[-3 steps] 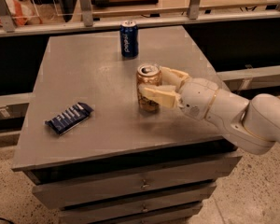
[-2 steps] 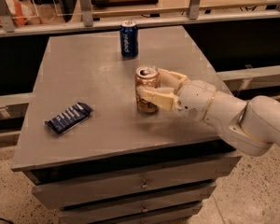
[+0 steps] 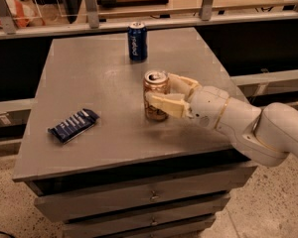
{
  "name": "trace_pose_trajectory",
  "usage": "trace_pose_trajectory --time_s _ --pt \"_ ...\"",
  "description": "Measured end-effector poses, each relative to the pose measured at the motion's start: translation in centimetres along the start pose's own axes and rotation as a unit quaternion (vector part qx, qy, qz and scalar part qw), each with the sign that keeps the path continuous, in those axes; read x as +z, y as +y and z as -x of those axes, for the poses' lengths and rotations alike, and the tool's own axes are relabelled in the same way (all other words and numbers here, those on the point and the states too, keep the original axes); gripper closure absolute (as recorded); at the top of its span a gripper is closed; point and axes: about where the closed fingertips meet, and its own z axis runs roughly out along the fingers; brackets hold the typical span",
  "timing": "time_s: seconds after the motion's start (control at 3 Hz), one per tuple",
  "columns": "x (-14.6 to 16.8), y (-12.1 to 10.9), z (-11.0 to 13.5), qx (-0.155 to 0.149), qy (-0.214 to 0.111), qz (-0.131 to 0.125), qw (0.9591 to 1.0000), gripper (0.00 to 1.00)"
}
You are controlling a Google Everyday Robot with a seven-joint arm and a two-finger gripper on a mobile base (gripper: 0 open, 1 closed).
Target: Place orange can upright
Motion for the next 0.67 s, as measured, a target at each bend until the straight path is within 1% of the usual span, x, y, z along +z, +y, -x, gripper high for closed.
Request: trace_pose_trajectory --time_s 0.33,0.67 --pt "0.07 0.06 0.13 -0.005 0.000 0.003 1.0000 0.12" --pt "0.18 0.26 0.38 -0.011 0.000 0.011 0.9999 0.00"
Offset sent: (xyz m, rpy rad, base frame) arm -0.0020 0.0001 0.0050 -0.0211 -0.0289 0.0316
